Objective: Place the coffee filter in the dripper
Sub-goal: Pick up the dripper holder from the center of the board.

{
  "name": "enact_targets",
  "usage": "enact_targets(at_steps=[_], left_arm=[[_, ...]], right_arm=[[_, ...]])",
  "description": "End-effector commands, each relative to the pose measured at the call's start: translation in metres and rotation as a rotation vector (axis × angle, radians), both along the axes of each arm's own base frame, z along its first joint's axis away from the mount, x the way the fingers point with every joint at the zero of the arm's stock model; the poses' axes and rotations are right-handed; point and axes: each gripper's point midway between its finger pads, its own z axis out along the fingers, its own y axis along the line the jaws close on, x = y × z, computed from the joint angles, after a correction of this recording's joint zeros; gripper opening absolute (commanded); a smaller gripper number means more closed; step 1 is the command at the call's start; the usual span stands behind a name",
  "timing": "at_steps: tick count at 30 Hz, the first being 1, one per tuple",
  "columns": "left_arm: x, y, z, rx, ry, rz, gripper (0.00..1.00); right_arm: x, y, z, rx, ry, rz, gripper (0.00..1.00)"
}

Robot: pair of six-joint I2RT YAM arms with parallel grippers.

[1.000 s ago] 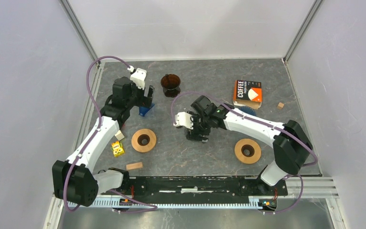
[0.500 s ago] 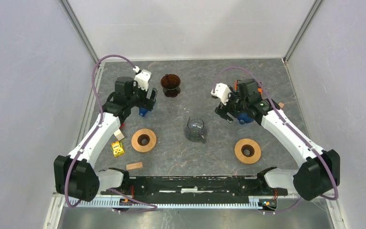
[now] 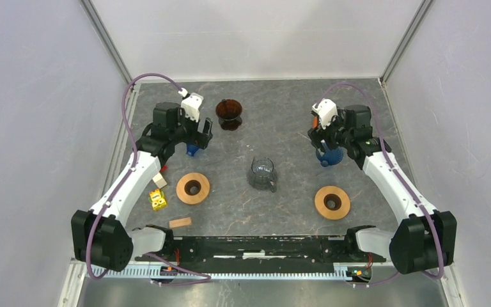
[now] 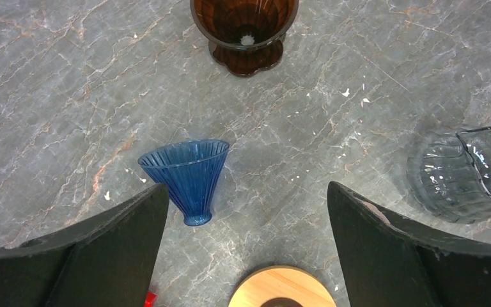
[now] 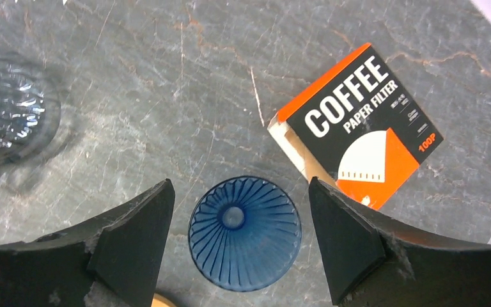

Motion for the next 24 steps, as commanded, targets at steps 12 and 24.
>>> enact_targets(at_steps=[12, 24], left_arm=[[-0.021, -0.009, 0.005, 0.012, -0.033, -0.111, 1.0], [-0.02, -0.013, -0.009, 0.024, -0.009, -0.115, 1.0]], right_arm=[[0.035, -0.032, 0.017, -0.131, -0.115, -0.118, 0.82], [0.01, -0.037, -0.008, -0.142, -0.002, -0.065, 0.72]])
